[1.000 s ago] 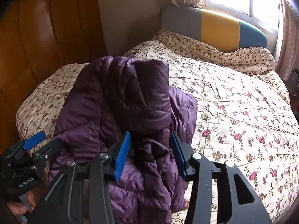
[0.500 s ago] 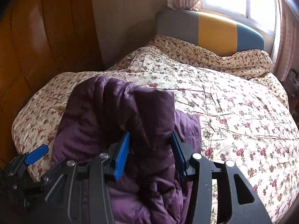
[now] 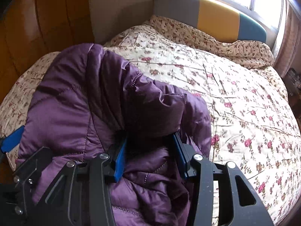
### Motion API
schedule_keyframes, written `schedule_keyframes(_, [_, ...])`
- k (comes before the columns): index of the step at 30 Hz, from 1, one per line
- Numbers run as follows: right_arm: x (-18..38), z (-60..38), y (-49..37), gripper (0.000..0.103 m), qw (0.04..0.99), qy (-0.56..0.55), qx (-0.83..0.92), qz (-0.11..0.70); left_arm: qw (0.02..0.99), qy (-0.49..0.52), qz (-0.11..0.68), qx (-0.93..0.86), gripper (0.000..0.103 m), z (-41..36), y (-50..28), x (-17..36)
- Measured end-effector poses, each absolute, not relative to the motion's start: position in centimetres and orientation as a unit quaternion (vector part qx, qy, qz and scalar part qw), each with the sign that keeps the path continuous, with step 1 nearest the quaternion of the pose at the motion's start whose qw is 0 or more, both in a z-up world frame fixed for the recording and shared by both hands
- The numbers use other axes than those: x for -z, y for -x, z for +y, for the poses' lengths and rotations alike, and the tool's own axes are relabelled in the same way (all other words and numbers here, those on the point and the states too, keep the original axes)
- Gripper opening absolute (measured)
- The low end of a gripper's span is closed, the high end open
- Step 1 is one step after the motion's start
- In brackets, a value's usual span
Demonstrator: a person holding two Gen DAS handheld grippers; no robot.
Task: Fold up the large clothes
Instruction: 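Lower the jacket bundle onto the bed and open both tools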
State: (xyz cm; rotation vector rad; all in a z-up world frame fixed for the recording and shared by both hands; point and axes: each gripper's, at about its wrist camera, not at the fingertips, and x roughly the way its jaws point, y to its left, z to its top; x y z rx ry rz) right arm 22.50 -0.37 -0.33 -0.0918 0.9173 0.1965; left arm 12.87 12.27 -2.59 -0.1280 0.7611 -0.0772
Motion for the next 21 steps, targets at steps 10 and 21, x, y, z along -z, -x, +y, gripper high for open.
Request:
schedule_keyframes(10, [3.0,-1.4,-22.3,0.043,0.895,0.021,-0.111,0.431,0.928,0.048,0.367,0.037,0.080,11.5,-13.0,4.7])
schedule_keyframes(21, [2.9,-2.0,-21.5,0.045,0.906,-0.001,-0.119,0.406,0.933,0.072,0.353,0.025,0.086,12.0,-12.6,5.3])
